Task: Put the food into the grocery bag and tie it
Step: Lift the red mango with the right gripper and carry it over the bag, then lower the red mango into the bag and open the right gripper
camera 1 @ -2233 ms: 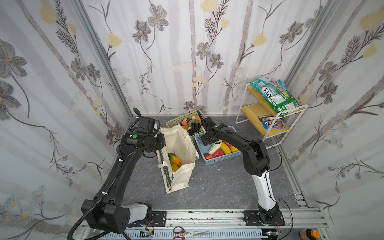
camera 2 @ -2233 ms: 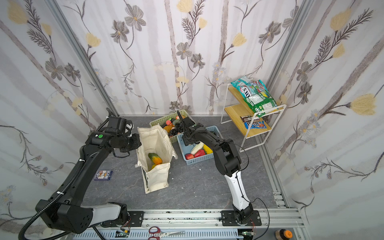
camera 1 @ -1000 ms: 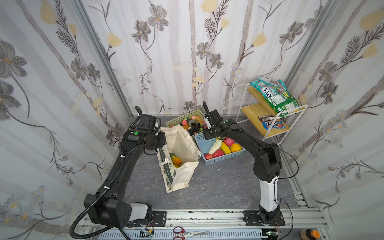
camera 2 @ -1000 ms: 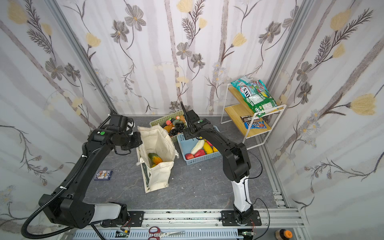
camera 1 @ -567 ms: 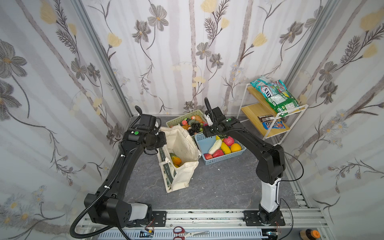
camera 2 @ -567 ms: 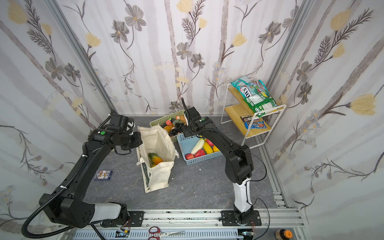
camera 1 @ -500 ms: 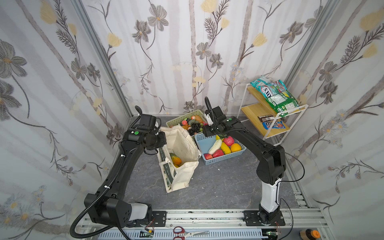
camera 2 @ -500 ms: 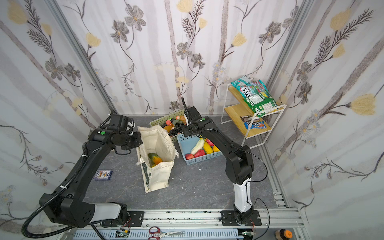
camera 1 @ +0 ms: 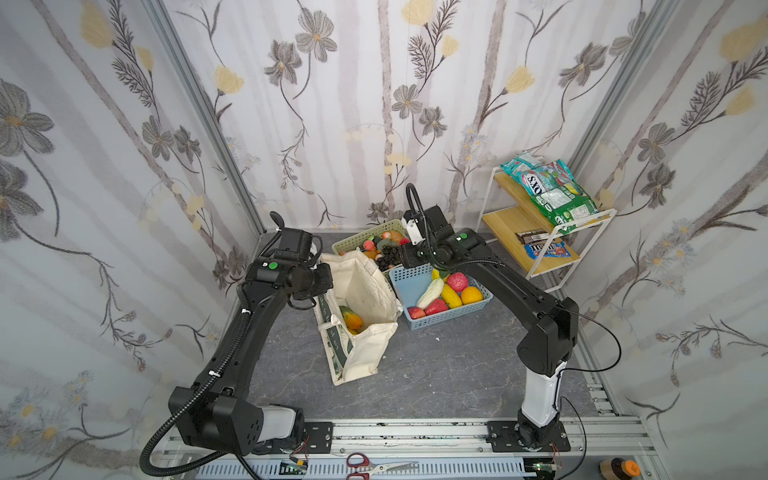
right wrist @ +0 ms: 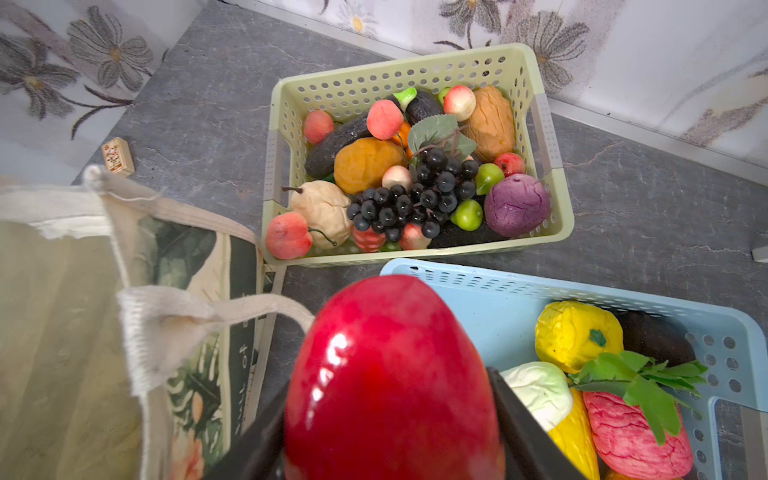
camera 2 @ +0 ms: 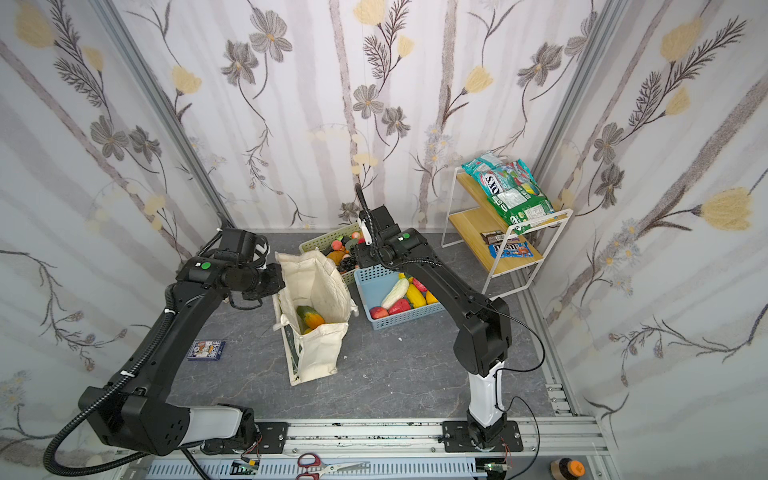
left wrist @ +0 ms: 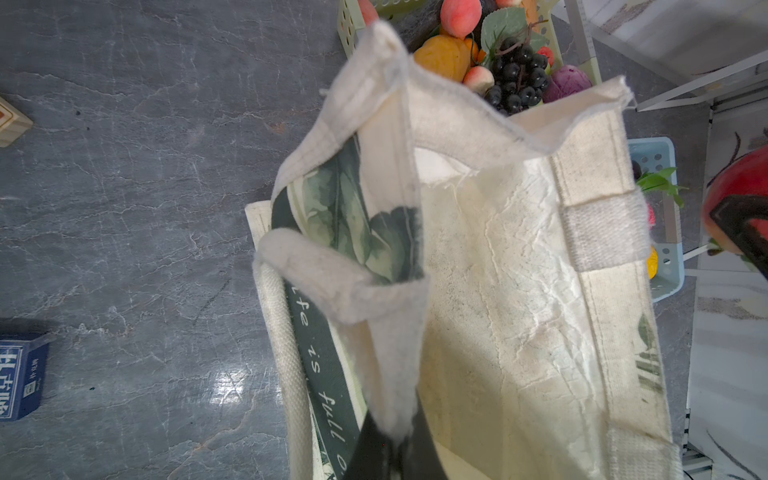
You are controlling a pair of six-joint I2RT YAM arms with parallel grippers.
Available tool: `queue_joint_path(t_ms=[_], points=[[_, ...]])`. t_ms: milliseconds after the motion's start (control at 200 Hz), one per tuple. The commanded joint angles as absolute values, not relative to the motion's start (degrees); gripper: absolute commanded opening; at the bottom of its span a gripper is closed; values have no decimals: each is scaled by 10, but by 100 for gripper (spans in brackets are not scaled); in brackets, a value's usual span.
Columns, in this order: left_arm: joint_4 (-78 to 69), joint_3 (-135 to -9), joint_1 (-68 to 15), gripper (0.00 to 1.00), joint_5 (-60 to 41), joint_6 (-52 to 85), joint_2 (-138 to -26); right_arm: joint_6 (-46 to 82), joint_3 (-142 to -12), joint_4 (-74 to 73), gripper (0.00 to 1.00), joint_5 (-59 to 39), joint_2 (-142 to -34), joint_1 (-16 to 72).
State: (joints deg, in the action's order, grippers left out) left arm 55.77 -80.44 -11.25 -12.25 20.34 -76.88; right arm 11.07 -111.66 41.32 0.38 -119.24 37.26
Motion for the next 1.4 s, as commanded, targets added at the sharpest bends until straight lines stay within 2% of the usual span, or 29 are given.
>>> queue_joint_path(t_ms=[0,600,1084,1394], points=[[552,-809,-112,0,-122,205,-771,112,-1129,411,62,-2,-1184,383],[554,-813,-112,0,-121,201,-773,96,-1166,427,62,-45,-1184,467],[557,-820,-112,0,-122,200,-776,105,-1165,416,61,-88,-1237,534],[557,-820,-113,0,-122,200,-774,116,-1162,405,61,-125,-1268,545]])
